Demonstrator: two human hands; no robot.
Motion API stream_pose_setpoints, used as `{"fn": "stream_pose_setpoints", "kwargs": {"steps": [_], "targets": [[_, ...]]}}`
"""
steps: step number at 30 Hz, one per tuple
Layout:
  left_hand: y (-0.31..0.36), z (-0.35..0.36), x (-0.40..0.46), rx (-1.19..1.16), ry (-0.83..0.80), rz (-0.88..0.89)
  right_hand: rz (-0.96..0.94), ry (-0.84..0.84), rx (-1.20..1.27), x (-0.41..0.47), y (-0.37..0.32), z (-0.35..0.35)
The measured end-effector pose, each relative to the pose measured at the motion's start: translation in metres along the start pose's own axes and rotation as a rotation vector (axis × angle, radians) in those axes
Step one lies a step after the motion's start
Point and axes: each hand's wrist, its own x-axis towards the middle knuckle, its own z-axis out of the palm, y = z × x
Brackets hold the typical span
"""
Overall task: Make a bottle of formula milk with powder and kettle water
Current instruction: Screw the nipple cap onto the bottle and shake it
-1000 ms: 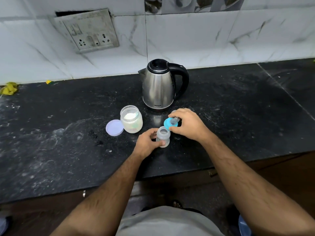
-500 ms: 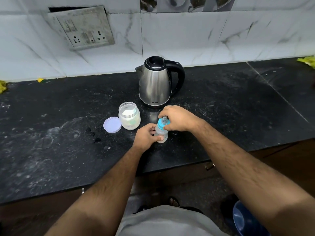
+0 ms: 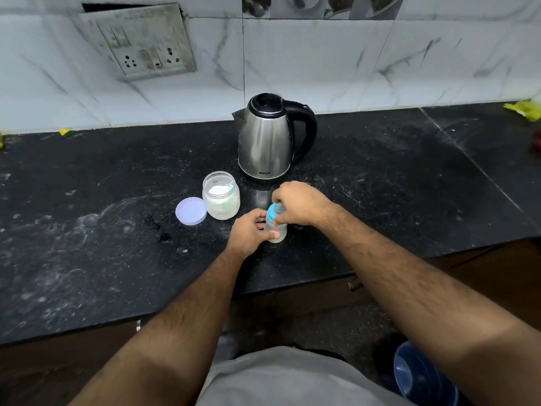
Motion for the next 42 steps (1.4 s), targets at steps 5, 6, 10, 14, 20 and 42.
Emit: {"fn": "stream_pose_setpoints", "kwargs": {"steps": [5,6,10,14,20,42], "targets": [[0.000,0.000,-0.003,-0.014,0.010,-0.003,0.001,-0.022,-0.099,0.003,-0.009,0.000],[0.000,0.000,-0.004,-0.012,0.012,0.000,0.018,-0.026,-0.121,0.003,-0.011,-0.001],[0.002,0.000,-0.006,-0.009,0.019,0.014,0.092,-0.025,-0.141,0.005,-0.010,-0.004],[0.003,-0.001,-0.006,-0.011,0.012,0.012,0.043,-0.065,-0.143,0.004,-0.005,0.000],[0.003,0.001,-0.005,0.001,0.007,0.005,-0.075,-0.070,-0.120,-0.001,-0.001,-0.001],[0.004,0.003,-0.009,0.094,0.049,0.072,0.054,-0.054,-0.064,0.001,-0.008,-0.005]]}}
